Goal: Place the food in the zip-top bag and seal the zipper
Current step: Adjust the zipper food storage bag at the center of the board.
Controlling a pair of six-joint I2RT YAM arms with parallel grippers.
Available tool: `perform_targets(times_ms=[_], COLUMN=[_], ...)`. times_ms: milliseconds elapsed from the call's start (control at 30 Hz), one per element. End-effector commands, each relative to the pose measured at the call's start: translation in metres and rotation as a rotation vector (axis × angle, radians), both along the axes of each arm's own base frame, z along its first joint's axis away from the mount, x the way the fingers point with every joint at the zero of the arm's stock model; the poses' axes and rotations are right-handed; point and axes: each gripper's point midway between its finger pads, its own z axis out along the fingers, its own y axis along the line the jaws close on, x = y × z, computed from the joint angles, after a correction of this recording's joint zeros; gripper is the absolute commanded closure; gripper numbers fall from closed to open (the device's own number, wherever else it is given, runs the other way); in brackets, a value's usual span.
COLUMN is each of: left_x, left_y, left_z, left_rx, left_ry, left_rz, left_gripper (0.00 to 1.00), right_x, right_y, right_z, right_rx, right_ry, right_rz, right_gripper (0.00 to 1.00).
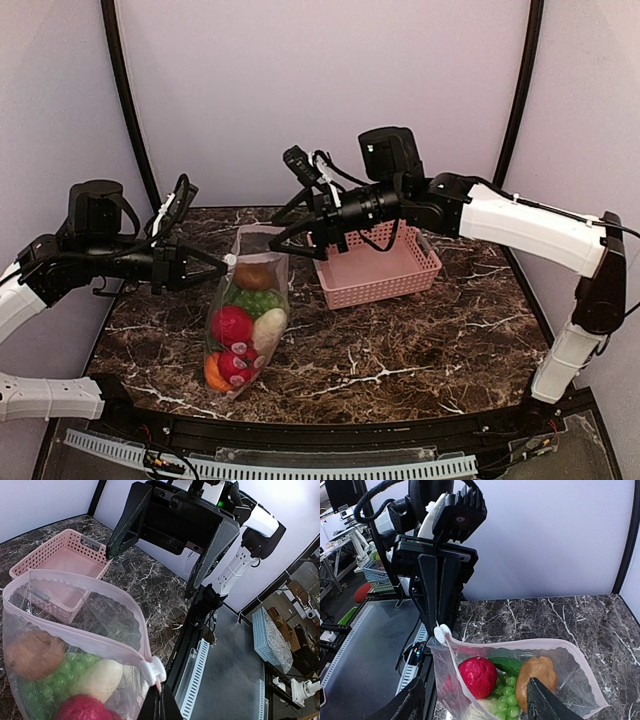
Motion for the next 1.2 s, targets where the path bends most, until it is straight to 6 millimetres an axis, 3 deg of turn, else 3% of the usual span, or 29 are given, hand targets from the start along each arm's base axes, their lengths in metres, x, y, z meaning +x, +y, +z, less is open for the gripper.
perform_targets(times_ms=[0, 300, 467, 500, 733, 900, 1033, 1167], left_x=[-0.008, -0.007, -0.003, -0.002, 0.004, 0.007, 0.007, 0.012], left_y=[0.001, 0.003, 0.004, 0.004, 0.001, -0.018, -0.035, -0.040], left_z=[0.011, 0.012, 0.014, 0.013, 0.020, 0.036, 0.041, 0.037], left_rx=[-0.011, -0.005, 0.001, 0.004, -0.007, -0.071, -0.102, -0.099], left_ry=[-0.031, -0.041, -0.053, -0.056, -0.080, -0.061, -0.048, -0.063], left_rz=[-0.042, -0.030, -0.013, -0.006, 0.002, -0.077, -0.148, -0.160], left_gripper=[0.99, 0.99, 0.99, 0.99, 0.99, 0.99, 0.99, 0.99], right_x=[-0.014, -0.011, -0.015, -0.017, -0.030, -0.056, -0.068, -0.072], right_y=[0.013, 0.024, 0.016, 0.013, -0.019, -0.036, -0.046, -0.053], right_z=[-0.017, -0.044, -0.042, -0.039, -0.013, 0.002, 0.007, -0.005], right_rx=[-0.038, -0.148, -0.165, -0.162, -0.166, -0.219, -0.251, -0.290], right_ry=[-0.015, 0.051, 0.065, 0.064, 0.081, 0.067, 0.084, 0.127], right_rz=[0.108, 0.145, 0.137, 0.134, 0.050, 0.000, -0.054, -0.106], right_gripper=[0.35, 0.59, 0.97, 1.00, 1.00, 1.00, 1.00, 1.00])
